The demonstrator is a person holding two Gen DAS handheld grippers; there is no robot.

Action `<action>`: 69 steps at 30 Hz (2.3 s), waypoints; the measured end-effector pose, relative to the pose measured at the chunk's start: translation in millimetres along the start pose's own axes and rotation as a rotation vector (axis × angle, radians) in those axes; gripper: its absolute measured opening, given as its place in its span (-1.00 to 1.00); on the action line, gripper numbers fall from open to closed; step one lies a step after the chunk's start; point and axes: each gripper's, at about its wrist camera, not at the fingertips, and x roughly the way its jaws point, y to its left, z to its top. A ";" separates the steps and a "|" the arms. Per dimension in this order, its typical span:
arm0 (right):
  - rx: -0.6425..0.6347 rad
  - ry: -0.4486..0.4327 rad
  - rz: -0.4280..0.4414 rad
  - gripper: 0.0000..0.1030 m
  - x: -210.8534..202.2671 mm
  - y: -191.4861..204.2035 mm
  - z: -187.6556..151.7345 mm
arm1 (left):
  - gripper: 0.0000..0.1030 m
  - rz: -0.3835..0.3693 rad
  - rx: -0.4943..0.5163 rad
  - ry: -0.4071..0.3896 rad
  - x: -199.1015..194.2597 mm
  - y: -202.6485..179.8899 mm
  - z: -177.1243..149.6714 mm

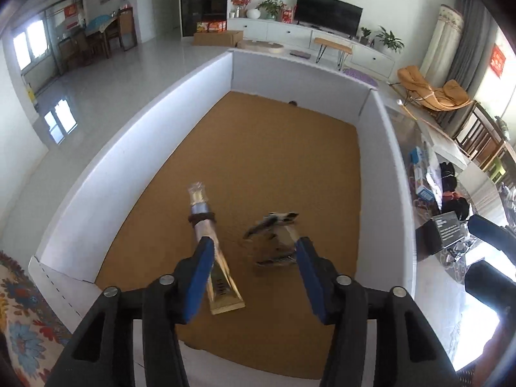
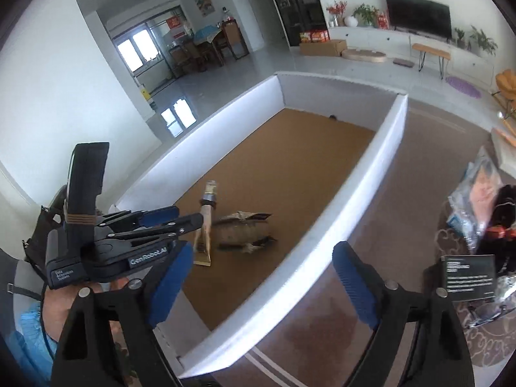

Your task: Organize objects

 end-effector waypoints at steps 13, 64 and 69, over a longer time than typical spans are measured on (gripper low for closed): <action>0.384 0.016 -0.671 1.00 -103.7 -208.0 -193.0 | 1.00 -0.377 0.260 0.025 5.3 -224.7 -87.9; 0.464 0.011 -0.690 1.00 -124.5 -271.1 -225.4 | 1.00 -0.230 0.432 0.020 94.3 -303.1 -75.7; 0.464 0.010 -0.690 1.00 -124.6 -271.0 -225.5 | 1.00 -0.230 0.432 0.020 94.2 -303.0 -75.9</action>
